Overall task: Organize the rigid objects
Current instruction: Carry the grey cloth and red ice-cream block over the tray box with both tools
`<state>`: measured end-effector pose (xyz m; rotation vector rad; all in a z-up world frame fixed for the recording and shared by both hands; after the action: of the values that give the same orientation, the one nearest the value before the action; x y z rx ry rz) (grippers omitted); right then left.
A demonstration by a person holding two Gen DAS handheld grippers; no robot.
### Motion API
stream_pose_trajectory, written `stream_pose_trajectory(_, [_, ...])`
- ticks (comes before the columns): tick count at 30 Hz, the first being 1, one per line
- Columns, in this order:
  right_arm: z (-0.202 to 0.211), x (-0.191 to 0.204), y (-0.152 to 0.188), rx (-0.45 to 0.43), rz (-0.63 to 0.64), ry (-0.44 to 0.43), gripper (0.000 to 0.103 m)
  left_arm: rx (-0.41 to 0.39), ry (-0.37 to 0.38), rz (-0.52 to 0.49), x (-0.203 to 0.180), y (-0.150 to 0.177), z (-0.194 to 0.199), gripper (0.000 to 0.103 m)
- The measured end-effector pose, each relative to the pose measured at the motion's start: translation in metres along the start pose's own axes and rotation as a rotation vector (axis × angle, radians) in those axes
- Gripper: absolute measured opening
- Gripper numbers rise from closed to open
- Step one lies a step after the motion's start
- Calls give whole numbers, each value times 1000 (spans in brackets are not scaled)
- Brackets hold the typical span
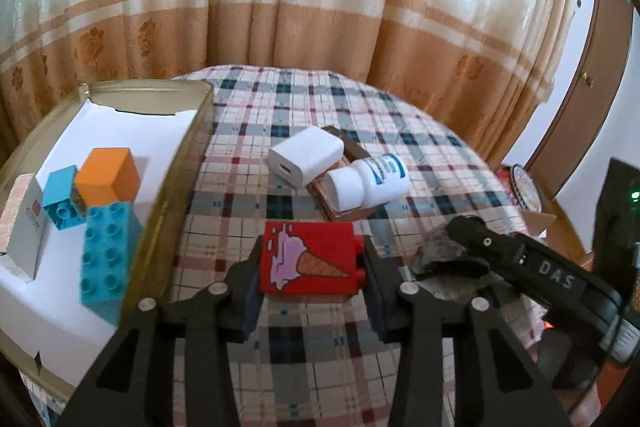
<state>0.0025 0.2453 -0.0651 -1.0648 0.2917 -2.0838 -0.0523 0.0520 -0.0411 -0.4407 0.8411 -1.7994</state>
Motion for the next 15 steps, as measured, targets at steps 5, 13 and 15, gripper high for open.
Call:
stream_pose_trajectory(5, [-3, 9, 7, 26, 57, 35, 69, -39, -26, -22, 0, -1, 12, 42])
stream_pose_trajectory(13, [-19, 31, 12, 70, 197, 119, 86, -76, -57, -26, 8, -6, 28, 42])
stream_pose_trajectory(15, [-24, 37, 13, 82, 240, 153, 87, -87, -66, -19, 12, -8, 33, 42])
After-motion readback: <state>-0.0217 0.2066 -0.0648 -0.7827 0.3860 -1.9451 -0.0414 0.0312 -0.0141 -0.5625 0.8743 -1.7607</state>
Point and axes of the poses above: each gripper's, at about its wrist camera, not at the fingertips, and z roughly against the way its jaws point, x to its left, y to its underside, the point moved 3 cm from there along -z, roughly the way its jaws point, and after that the axes turned 7 degrees about -z, right-handed, at the moved point
